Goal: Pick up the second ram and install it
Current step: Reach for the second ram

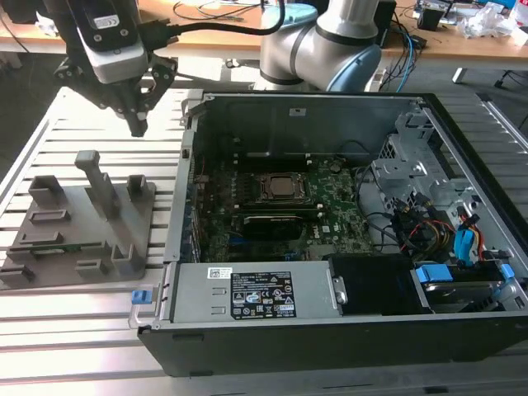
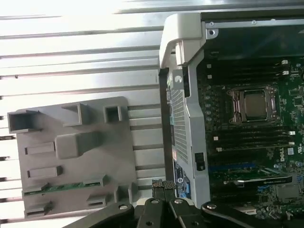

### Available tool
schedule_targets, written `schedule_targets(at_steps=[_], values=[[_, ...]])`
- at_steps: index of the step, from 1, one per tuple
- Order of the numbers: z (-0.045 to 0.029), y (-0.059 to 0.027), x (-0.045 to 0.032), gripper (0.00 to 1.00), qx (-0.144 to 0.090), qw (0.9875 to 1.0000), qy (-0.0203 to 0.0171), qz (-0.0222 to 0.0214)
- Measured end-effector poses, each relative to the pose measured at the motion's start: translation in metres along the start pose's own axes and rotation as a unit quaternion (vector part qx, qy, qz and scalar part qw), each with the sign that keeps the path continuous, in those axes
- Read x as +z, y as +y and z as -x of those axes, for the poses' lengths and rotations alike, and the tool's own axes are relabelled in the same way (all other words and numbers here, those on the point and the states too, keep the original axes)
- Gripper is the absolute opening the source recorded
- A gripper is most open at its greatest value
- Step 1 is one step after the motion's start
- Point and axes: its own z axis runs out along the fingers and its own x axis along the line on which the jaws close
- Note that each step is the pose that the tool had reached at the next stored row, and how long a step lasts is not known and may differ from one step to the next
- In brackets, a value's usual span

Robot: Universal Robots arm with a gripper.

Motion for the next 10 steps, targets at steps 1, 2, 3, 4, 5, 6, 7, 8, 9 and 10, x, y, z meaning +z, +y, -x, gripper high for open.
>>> schedule_targets(at_steps=[1,2,3,4,5,6,7,8,9,10], values=[[-0.0082,-0.0006,-0.0004,0.11,0.000,1.0000,-0.0001,0.0000],[-0.0125,-0.0009,-0.0005,0.11,0.000,1.0000,-0.0001,0.0000],[-0.0156,-0.0011,-0.0006,0.11,0.000,1.0000,-0.0002,0.0000],[-0.0208,-0.0015,-0.0008,0.11,0.000,1.0000,-0.0002,0.0000],[-0.0284,-0.0021,-0.0012,0.11,0.000,1.0000,-0.0002,0.0000],[-0.0323,-0.0024,-0.0013,0.11,0.000,1.0000,-0.0003,0.0000],[-0.0356,-0.0026,-0.0014,0.11,0.000,1.0000,-0.0003,0.0000],[-0.0414,-0.0031,-0.0015,0.11,0.000,1.0000,-0.0003,0.0000],[-0.0488,-0.0036,-0.0019,0.11,0.000,1.0000,-0.0003,0.0000],[-0.0563,-0.0041,-0.0021,0.11,0.000,1.0000,-0.0003,0.0000]])
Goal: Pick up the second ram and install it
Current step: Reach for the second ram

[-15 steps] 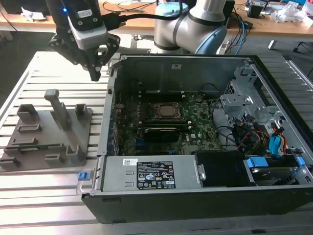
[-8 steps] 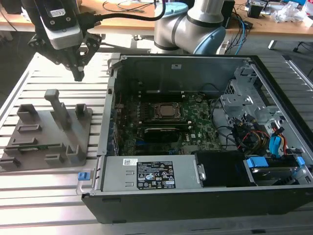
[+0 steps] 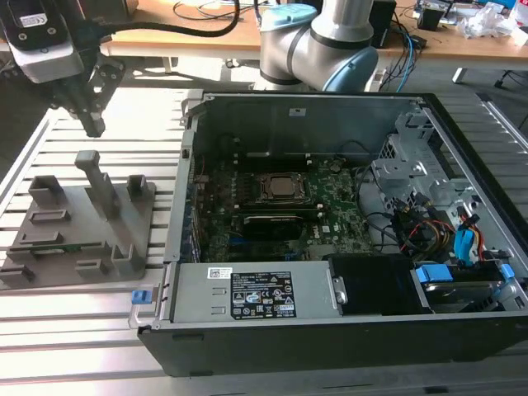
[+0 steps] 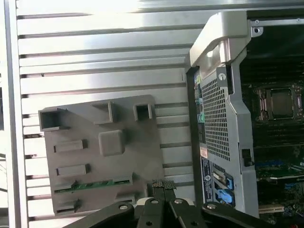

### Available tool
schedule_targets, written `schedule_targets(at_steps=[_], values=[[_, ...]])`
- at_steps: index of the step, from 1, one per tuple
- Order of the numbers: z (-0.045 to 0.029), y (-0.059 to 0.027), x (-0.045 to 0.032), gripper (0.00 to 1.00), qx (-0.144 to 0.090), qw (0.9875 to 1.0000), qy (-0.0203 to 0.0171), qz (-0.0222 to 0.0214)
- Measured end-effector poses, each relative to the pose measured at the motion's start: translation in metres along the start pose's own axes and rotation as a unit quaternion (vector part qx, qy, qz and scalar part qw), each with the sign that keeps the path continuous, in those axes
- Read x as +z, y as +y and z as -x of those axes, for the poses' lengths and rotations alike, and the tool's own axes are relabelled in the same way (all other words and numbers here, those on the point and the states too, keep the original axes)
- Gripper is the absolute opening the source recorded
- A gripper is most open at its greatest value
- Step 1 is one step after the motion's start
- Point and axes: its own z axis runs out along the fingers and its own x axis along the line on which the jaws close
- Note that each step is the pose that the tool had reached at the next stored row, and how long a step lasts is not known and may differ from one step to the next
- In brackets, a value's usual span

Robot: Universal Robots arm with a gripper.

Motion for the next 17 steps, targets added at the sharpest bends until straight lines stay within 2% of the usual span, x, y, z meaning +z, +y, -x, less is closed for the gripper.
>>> schedule_targets(at_steps=[4,6,8,10,11,13,14,15,16,17], values=[[-0.0227,-0.0017,-0.0009,0.11,0.000,1.0000,-0.0001,0.0000],[-0.0365,-0.0027,-0.0015,0.11,0.000,1.0000,-0.0001,0.0000],[-0.0424,-0.0061,-0.0017,0.11,0.000,1.0000,0.0000,0.0000],[-0.0494,-0.0147,-0.0022,0.11,0.000,1.0000,0.0000,-0.0001],[-0.0572,-0.0174,-0.0023,0.11,0.000,1.0000,-0.0001,-0.0001],[-0.0799,-0.0194,-0.0022,0.11,0.000,1.0000,-0.0001,-0.0001],[-0.0845,-0.0198,-0.0020,0.11,0.000,1.0000,-0.0001,-0.0002],[-0.0850,-0.0199,-0.0018,0.11,0.000,1.0000,-0.0001,-0.0001],[-0.0851,-0.0199,-0.0017,0.11,-0.001,1.0000,0.0023,-0.0006],[-0.0852,-0.0199,-0.0013,0.11,-0.003,0.9998,0.0163,-0.0052]])
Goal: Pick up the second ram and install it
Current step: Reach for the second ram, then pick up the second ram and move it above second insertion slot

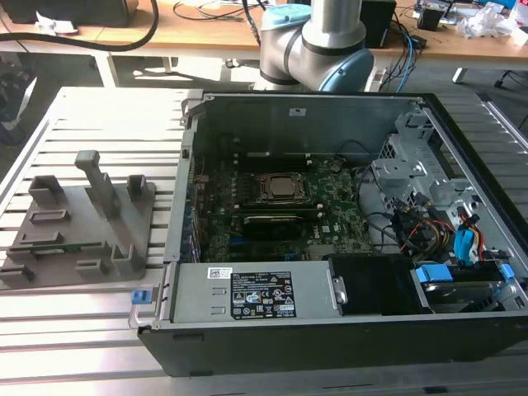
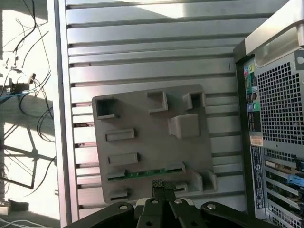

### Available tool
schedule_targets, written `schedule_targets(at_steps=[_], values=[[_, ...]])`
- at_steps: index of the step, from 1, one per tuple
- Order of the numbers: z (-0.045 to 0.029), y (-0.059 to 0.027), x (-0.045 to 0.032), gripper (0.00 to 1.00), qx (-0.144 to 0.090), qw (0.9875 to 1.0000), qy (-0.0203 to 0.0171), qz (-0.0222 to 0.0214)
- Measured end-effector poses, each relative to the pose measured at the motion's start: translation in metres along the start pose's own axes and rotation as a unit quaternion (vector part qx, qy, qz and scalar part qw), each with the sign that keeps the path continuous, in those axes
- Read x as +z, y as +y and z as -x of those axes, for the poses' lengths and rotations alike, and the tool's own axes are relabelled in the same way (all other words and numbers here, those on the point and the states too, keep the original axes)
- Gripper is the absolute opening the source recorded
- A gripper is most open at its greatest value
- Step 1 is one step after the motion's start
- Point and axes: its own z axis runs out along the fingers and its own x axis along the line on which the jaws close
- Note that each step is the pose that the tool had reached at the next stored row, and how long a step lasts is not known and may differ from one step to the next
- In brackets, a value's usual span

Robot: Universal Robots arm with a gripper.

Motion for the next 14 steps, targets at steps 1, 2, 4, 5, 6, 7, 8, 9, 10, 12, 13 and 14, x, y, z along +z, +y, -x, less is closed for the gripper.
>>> schedule_targets(at_steps=[1,2,4,5,6,7,8,9,10,12,13,14], values=[[0.0000,0.0000,0.0003,0.11,-0.007,1.0000,0.0022,-0.0031],[0.0000,-0.0001,0.0006,0.11,-0.015,0.9999,0.0025,-0.0042],[0.0000,0.0000,0.0009,0.11,-0.042,0.9991,0.0034,-0.0049],[0.0000,0.0000,0.0010,0.11,-0.042,0.9991,0.0033,-0.0049],[0.0000,0.0001,0.0010,0.11,-0.042,0.9991,0.0033,-0.0049],[0.0000,0.0001,0.0010,0.11,-0.043,0.9991,0.0034,-0.0049],[0.0000,0.0001,0.0010,0.11,-0.043,0.9991,0.0034,-0.0049],[0.0000,0.0001,0.0010,0.11,-0.043,0.9990,0.0034,-0.0049],[0.0000,0.0001,0.0010,0.11,-0.044,0.9990,0.0034,-0.0049],[0.0000,0.0002,0.0010,0.11,-0.044,0.9990,0.0034,-0.0049],[0.0000,0.0002,0.0010,0.11,-0.044,0.9990,0.0034,-0.0049],[0.0000,0.0002,0.0010,0.11,-0.045,0.9990,0.0034,-0.0048]])
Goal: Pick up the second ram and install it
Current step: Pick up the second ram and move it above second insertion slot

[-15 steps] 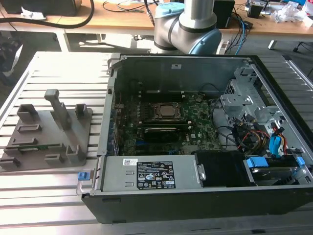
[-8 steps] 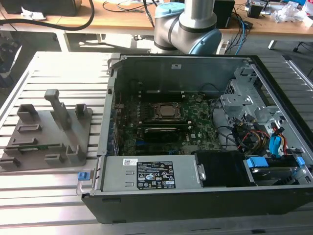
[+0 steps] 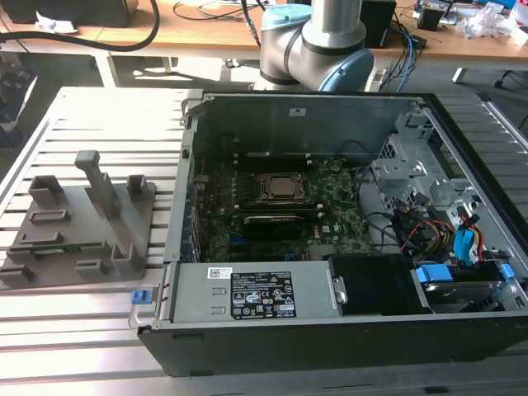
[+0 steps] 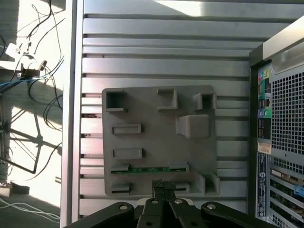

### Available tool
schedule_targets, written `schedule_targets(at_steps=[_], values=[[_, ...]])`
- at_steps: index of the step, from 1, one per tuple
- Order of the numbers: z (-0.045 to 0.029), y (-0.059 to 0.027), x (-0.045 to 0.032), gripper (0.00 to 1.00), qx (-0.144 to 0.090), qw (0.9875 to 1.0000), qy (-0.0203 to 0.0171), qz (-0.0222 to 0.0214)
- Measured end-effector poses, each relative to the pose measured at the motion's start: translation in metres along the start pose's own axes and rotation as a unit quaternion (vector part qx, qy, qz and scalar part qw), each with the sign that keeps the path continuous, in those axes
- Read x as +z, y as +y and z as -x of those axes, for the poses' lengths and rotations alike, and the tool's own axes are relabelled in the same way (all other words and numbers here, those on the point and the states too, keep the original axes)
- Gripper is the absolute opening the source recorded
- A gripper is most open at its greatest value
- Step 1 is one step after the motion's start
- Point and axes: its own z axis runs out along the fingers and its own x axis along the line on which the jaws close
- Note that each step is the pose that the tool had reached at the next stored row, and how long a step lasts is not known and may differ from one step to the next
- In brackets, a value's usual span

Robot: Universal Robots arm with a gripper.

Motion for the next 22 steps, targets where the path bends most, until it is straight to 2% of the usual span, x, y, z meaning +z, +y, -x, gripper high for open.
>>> schedule_targets(at_steps=[5,7,9,10,13,16,19,20,21,22], values=[[0.0000,0.0001,0.0000,0.11,-0.004,1.0000,0.0001,0.0000],[0.0000,0.0001,0.0000,0.11,-0.027,0.9996,0.0005,0.0001],[0.0000,0.0001,0.0000,0.11,-0.050,0.9988,0.0010,0.0002],[0.0000,0.0001,0.0000,0.11,-0.071,0.9975,0.0014,0.0003],[0.0000,0.0001,0.0000,0.11,-0.096,0.9954,0.0020,0.0004],[0.0000,0.0001,0.0000,0.11,-0.141,0.9900,0.0029,0.0006],[0.0000,0.0001,0.0000,0.11,-0.184,0.9829,0.0038,0.0008],[0.0000,0.0001,0.0000,0.11,-0.207,0.9784,0.0042,0.0009],[0.0000,0.0001,0.0000,0.11,-0.223,0.9749,0.0046,0.0010],[0.0000,0.0001,0.0000,0.11,-0.230,0.9731,0.0047,0.0010]])
